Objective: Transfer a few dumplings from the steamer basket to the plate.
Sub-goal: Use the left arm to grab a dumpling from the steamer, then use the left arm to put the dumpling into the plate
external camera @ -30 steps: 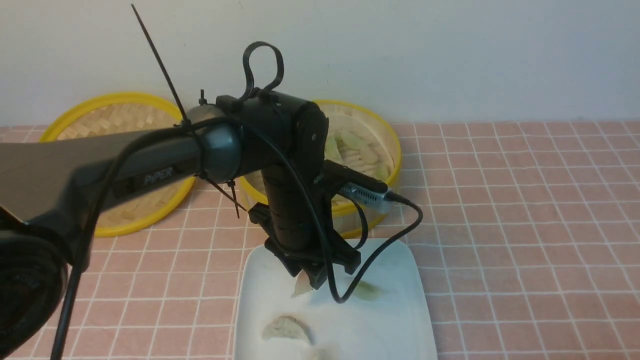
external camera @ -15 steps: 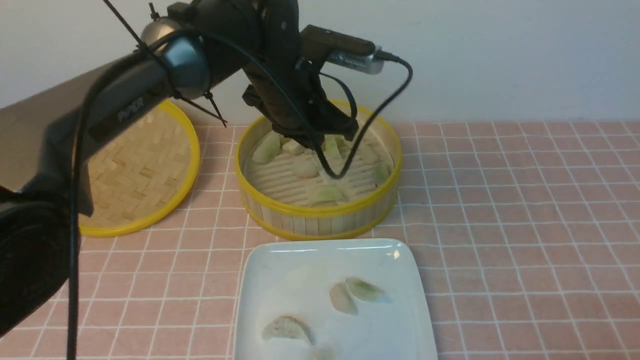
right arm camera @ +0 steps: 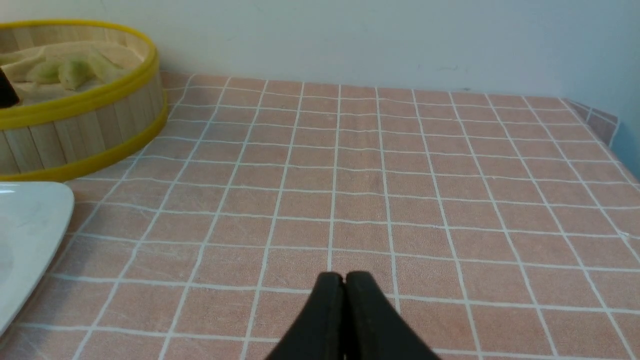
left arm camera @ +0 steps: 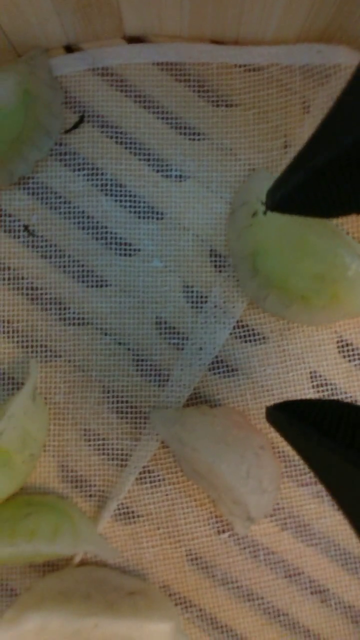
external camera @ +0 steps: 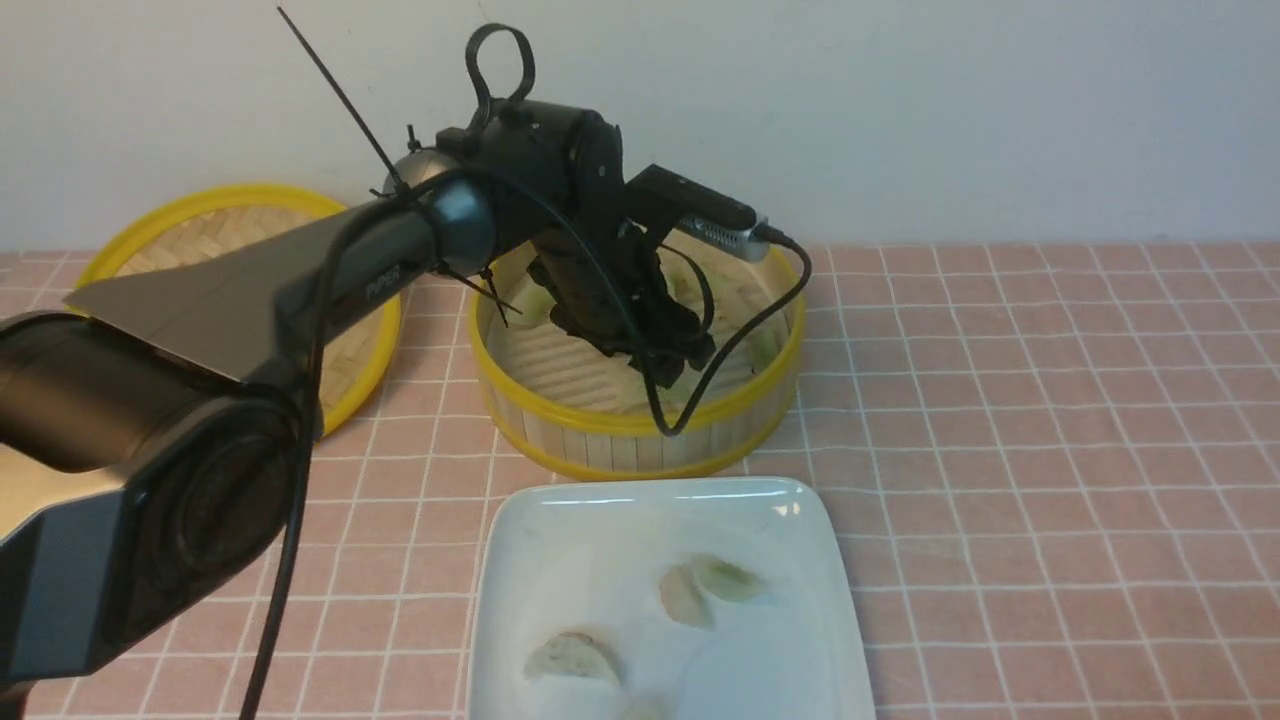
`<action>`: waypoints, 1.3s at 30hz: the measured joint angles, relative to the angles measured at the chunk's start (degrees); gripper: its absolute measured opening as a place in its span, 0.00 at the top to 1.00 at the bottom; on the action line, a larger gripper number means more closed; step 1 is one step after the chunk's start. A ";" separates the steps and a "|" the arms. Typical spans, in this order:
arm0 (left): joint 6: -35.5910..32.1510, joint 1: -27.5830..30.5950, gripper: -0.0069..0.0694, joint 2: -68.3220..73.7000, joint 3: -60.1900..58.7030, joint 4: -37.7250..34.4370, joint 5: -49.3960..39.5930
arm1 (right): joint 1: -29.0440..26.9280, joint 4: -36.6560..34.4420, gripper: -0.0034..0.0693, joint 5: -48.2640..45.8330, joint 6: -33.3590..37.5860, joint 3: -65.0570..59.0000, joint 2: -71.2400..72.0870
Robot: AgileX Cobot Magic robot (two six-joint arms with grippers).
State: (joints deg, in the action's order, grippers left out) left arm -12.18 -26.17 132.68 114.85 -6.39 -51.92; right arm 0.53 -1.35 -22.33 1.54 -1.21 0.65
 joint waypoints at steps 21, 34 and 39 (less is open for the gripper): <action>0.62 -0.21 0.45 0.80 10.64 1.10 -16.99 | 0.00 0.00 0.97 0.00 0.00 0.00 0.00; 9.83 -0.65 0.45 -24.24 -8.72 -1.08 -18.71 | 0.00 0.00 0.97 0.00 0.00 0.00 0.00; 10.25 -2.13 0.45 -23.08 -23.15 -3.81 -18.10 | 0.00 0.00 0.97 0.00 -0.06 0.00 0.00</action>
State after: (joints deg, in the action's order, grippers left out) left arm -1.93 -28.30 109.59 91.70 -10.20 -70.02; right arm 0.53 -1.35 -22.33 1.48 -1.21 0.65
